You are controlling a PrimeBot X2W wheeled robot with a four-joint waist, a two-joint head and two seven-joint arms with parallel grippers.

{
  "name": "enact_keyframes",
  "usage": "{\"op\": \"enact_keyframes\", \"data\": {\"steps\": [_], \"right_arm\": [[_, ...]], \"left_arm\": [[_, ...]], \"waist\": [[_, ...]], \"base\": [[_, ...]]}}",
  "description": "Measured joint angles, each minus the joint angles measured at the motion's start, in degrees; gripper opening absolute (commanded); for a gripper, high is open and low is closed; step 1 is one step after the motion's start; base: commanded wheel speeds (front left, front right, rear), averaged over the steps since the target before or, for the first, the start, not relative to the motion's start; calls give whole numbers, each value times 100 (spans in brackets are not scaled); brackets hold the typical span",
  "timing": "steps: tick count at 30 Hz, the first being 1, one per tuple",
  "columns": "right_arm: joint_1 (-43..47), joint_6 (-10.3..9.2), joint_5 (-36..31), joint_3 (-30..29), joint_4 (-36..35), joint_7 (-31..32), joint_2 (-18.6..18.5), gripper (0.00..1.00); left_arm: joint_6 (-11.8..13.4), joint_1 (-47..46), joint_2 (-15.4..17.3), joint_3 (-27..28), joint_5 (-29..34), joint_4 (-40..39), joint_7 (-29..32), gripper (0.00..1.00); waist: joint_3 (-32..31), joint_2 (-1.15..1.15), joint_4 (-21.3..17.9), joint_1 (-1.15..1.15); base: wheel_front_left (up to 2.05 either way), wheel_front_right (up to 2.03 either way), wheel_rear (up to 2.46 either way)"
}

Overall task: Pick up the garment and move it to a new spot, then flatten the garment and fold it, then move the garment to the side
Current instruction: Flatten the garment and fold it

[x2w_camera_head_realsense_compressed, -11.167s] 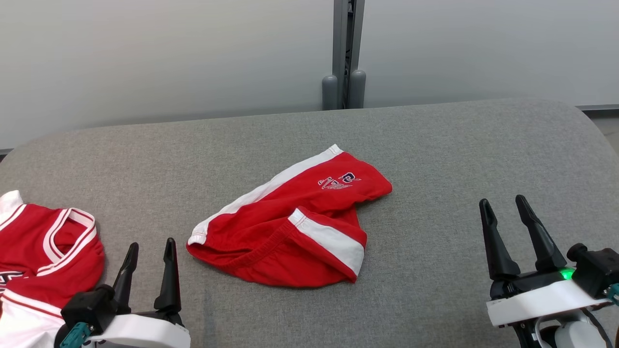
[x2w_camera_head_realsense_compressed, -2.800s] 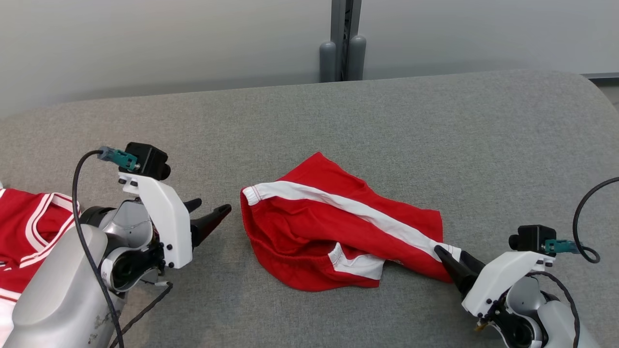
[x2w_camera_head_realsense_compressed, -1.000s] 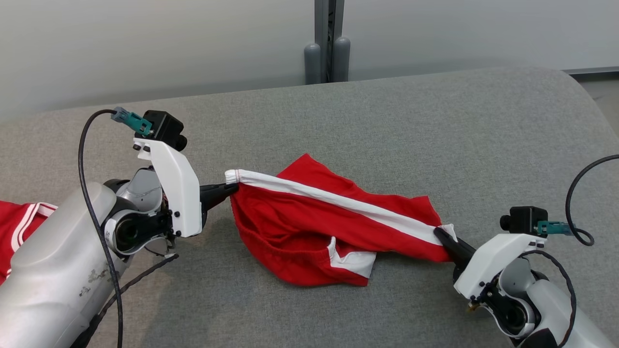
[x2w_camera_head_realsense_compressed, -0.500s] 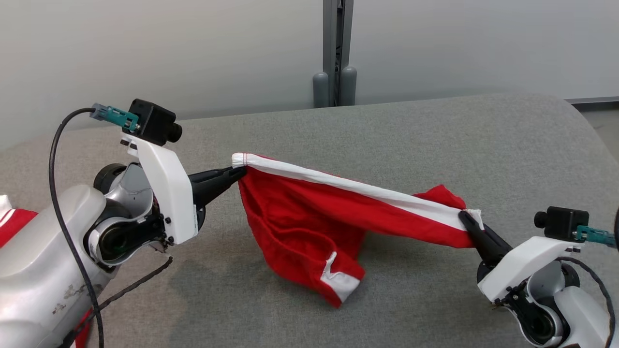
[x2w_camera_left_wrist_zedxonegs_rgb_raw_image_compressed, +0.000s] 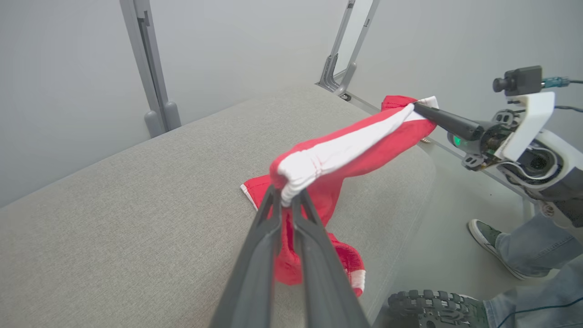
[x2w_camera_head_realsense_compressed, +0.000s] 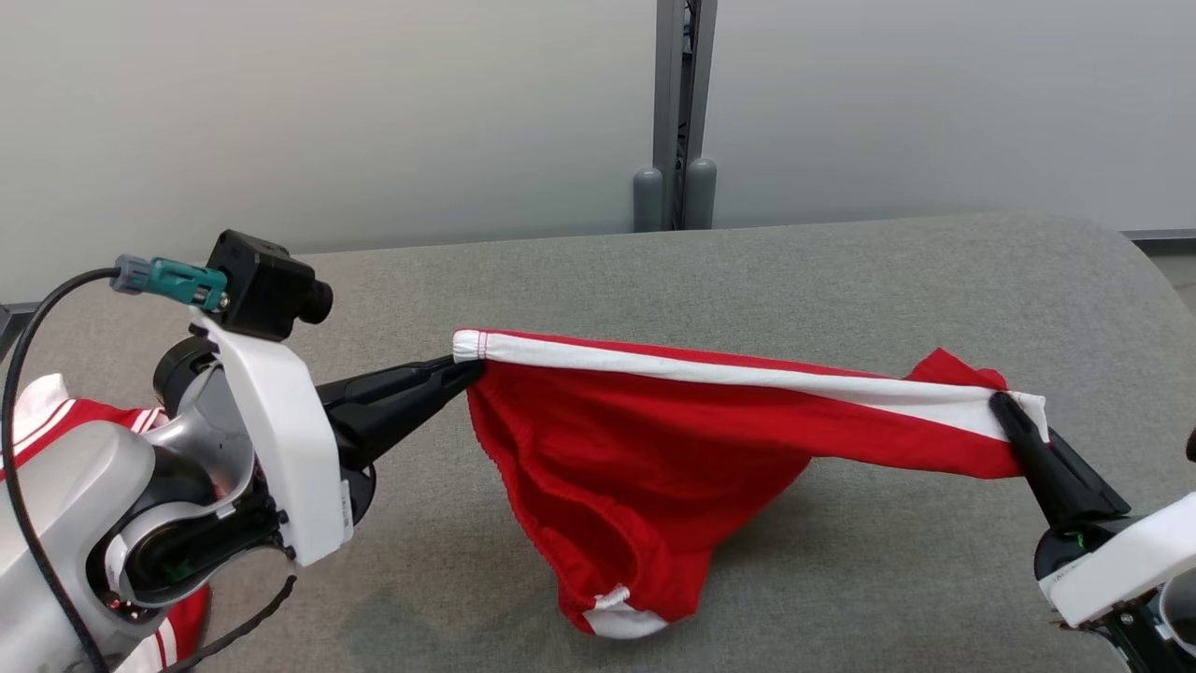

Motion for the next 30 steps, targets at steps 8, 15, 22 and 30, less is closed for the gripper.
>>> {"op": "enact_keyframes", "data": {"steps": [8,15,22,30], "right_arm": [[148,-2,-376,-506,-1089,891,365,0],[-1409,-5,-172,-134,-714,1206,506,0],[-4180,-5,-241,412,550,824,155,0],[-7363,1,-271,769,2184,-577,90,0]], "left_arm": [[242,40,210,-16,137,-382,186,0],[86,-988,-43,-167,648,553,653,0],[-196,-3037,-605,-160,1578,2301,610,0],[-280,-5548,-1158,-580,3078,3830,-914,0]], "waist": [[215,0,56,0],[795,0,-10,0],[1772,0,-145,0],[3032,0,-338,0]], "base": [[0,0,0],[0,0,0],[0,0,0],[0,0,0]]}}
